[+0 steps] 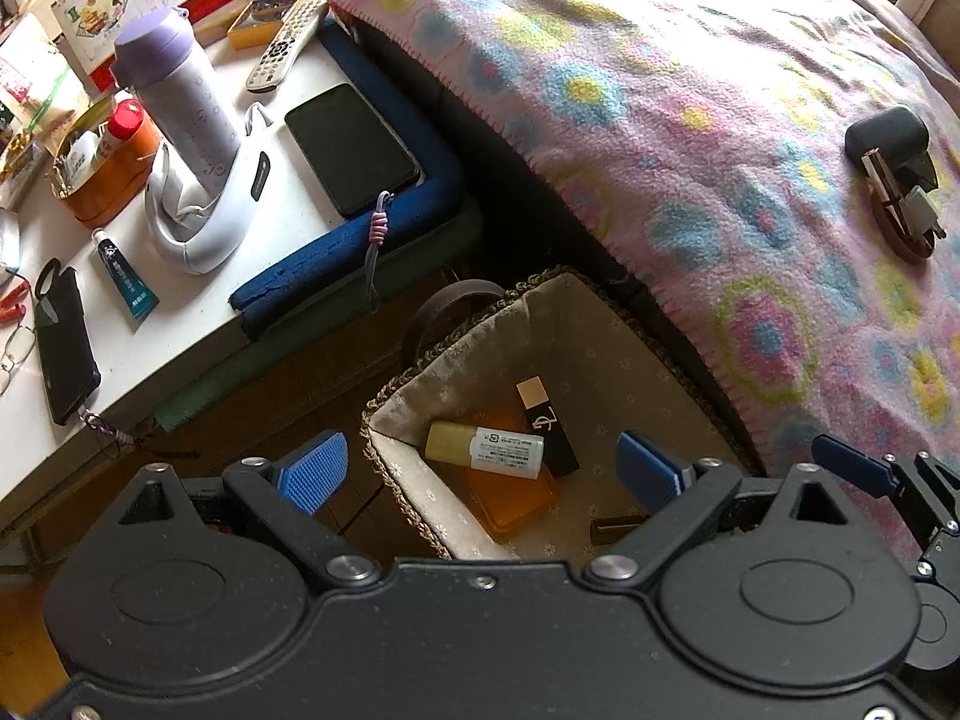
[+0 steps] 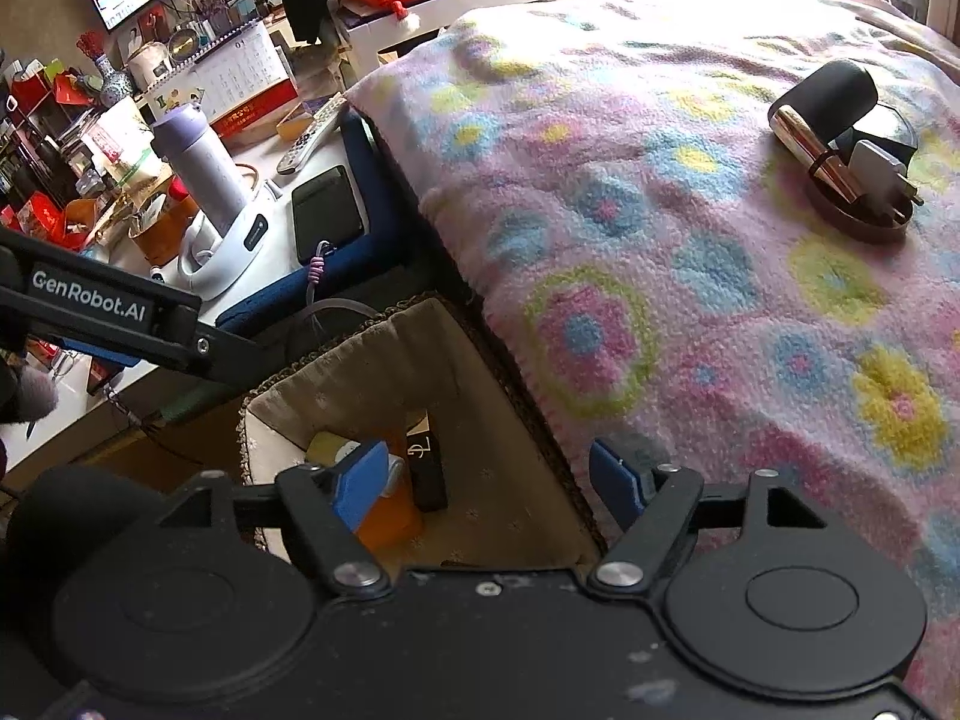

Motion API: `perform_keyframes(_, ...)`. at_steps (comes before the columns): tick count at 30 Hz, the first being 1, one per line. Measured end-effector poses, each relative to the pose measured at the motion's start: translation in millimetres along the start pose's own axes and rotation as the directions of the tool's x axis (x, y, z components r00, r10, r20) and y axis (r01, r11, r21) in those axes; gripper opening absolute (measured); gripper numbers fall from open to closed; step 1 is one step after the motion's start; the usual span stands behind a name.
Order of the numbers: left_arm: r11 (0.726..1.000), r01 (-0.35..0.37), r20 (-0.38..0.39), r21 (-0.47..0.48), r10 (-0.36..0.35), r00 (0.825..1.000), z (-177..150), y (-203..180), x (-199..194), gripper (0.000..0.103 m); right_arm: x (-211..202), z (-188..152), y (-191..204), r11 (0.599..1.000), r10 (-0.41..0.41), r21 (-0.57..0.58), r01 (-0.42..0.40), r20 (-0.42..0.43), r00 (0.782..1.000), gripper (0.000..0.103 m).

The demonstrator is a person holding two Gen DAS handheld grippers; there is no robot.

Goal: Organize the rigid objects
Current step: 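Open the left gripper to drop the CIELO tube while the right gripper releases the bottle, then withdraw both grippers from the basket back over the bed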

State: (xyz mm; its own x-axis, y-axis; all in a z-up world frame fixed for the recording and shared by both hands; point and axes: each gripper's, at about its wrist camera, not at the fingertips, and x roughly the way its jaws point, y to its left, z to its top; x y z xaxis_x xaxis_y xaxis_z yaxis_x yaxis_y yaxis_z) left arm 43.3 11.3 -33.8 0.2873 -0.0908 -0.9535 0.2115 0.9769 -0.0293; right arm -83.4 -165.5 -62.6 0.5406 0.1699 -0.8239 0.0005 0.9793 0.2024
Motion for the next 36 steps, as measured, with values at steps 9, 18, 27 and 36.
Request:
perform_keyframes(9,1.0,-0.004,0.003,0.009,0.004,1.0,-0.1,-1.4,-1.0,0.093,0.0,-2.2,2.6,0.999,-0.03,-0.029,0.03,0.005,1.0,0.077)
perform_keyframes(18,0.999,-0.038,0.016,0.025,0.038,0.999,-0.5,-3.0,-1.0,0.093,-2.8,-1.4,-4.0,0.998,-0.066,-0.006,0.066,0.037,0.997,0.097)
perform_keyframes(27,0.995,-0.074,0.054,0.066,0.071,0.996,-0.9,-9.9,-4.7,0.093,-13.7,2.2,-24.4,0.984,-0.178,0.035,0.175,0.144,0.973,0.103)
perform_keyframes(36,0.993,-0.045,0.123,0.113,0.031,0.992,-0.4,-22.9,-16.7,0.094,-26.3,8.2,-65.2,0.948,-0.312,0.134,0.288,0.22,0.924,0.103)
